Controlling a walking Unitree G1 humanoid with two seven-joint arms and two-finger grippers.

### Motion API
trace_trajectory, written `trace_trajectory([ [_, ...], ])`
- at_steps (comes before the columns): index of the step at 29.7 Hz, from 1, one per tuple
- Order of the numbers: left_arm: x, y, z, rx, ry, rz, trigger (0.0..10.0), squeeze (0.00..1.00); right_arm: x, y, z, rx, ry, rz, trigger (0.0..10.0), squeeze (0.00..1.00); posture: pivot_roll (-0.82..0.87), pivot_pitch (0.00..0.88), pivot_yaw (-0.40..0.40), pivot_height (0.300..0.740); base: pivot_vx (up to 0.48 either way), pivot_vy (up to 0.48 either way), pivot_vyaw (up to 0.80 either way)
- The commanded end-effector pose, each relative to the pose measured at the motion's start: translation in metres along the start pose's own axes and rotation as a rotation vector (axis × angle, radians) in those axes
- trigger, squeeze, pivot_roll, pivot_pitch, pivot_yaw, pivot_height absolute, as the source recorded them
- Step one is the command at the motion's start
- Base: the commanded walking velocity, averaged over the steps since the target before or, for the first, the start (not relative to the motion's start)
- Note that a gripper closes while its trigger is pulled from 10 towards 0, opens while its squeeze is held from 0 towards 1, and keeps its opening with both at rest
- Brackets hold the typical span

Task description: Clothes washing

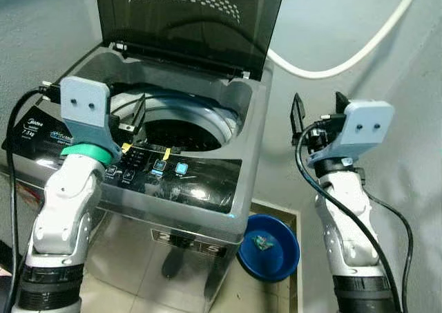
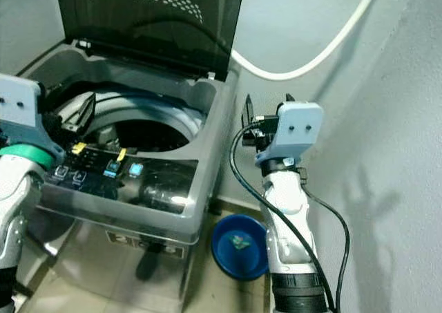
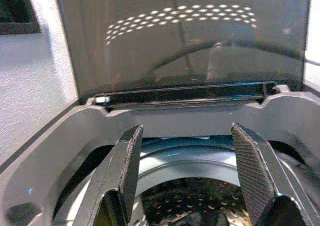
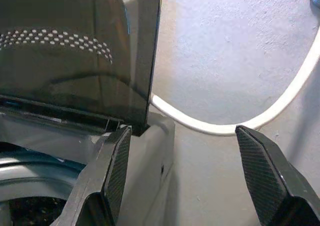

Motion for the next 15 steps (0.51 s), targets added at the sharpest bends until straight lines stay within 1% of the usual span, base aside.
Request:
trace_trajectory([
  [1, 0.002, -0.003, 0.003, 0.001, -0.019, -0.006, 10.0, 0.00, 0.003, 0.000, -0.001, 0.011, -0.002, 0.000, 10.0, 0.00, 0.16, 0.000, -0.026, 0.740, 0.000, 0.000, 0.00],
  [3, 0.005, -0.003, 0.003, -0.006, -0.024, 0.000, 10.0, 0.00, 0.007, 0.007, -0.001, 0.026, -0.006, 0.026, 10.0, 0.00, 0.16, 0.000, -0.025, 0.740, 0.000, 0.000, 0.00],
  [10, 0.008, -0.002, 0.004, -0.018, -0.029, 0.016, 10.0, 0.00, 0.010, 0.012, -0.004, 0.053, 0.014, 0.036, 10.0, 0.00, 0.16, 0.000, -0.034, 0.740, 0.000, 0.000, 0.00],
  [15, 0.007, -0.005, 0.004, -0.024, -0.026, 0.016, 10.0, 0.00, 0.008, 0.012, -0.006, 0.056, 0.027, 0.035, 10.0, 0.00, 0.16, 0.000, -0.033, 0.740, -0.264, 0.000, 0.00],
])
Point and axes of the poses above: a point about 5 cm out from each wrist's last joint towards the gripper, its own x axis pointing out of the wrist towards the gripper, its own z axis along the axis of the wrist's last joint, y = z × x, the point moved 2 cm from there along x, pointing out of the wrist towards the gripper, and after that the axes turned 12 degrees about x, right-handed, at the moved point
